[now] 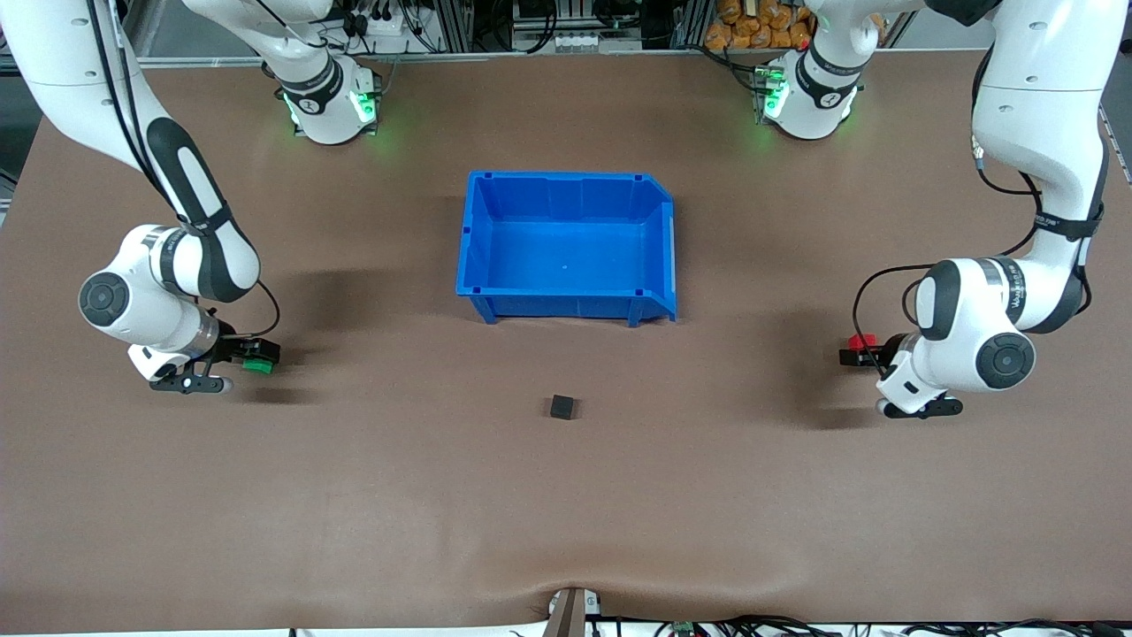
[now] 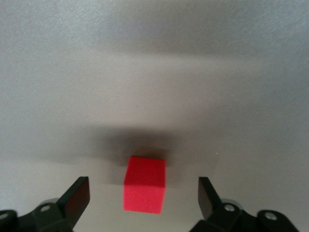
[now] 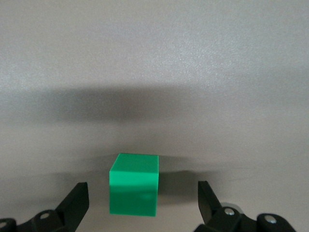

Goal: Attach green and red cubes to black cube
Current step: 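Close the right gripper on the green cube while the left gripper grasps red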

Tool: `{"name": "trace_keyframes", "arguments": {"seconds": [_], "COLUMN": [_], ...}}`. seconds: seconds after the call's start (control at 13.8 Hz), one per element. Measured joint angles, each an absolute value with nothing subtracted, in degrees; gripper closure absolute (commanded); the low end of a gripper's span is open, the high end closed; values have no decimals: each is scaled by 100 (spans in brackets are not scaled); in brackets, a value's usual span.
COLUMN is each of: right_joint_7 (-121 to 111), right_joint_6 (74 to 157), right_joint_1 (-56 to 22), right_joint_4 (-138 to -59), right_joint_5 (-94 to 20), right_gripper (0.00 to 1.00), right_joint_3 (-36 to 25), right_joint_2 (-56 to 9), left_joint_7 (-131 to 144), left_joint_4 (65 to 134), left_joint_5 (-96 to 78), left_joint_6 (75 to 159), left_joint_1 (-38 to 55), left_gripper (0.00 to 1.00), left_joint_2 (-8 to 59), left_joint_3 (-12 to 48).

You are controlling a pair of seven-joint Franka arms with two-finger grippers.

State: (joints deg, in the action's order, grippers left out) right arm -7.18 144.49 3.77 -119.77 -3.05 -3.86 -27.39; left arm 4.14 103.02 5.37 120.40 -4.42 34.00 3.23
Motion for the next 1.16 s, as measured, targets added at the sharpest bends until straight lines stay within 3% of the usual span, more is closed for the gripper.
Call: {"name": "trace_keyframes", "arguments": {"seconds": [0.29, 0.36, 0.51, 0.65, 1.09, 1.16], "right_joint_7": [-716, -716, -717, -717, -718, -718], "right_joint_6": [14451, 14451, 14450, 14450, 14451, 14451], "right_joint_1": [377, 376, 376, 376, 376, 376], "right_joint_4": [-11972, -11972, -11972, -11971, -11971, -11971], "right_joint_5": [-306, -306, -306, -306, -306, -306], "right_gripper": [88, 97, 98, 98, 98, 97], "right_joint_3": [-386, -386, -385, -386, -386, -386], "right_joint_2": [-2747, -2749, -2752, -2752, -2753, -2753], "left_joint_7": [401, 401, 406, 419, 334, 314], "left_joint_4": [10319, 10319, 10319, 10319, 10319, 10319], "left_joint_5": [537, 537, 531, 479, 467, 467], "left_joint_6": [12046, 12051, 12053, 12053, 12053, 12053], "left_joint_1": [-559, -555, -545, -537, -585, -586], "left_gripper": [9, 9, 17, 34, 61, 71], "left_joint_2": [3503, 3517, 3520, 3525, 3539, 3539], "left_joint_3": [327, 342, 407, 445, 438, 438]}}
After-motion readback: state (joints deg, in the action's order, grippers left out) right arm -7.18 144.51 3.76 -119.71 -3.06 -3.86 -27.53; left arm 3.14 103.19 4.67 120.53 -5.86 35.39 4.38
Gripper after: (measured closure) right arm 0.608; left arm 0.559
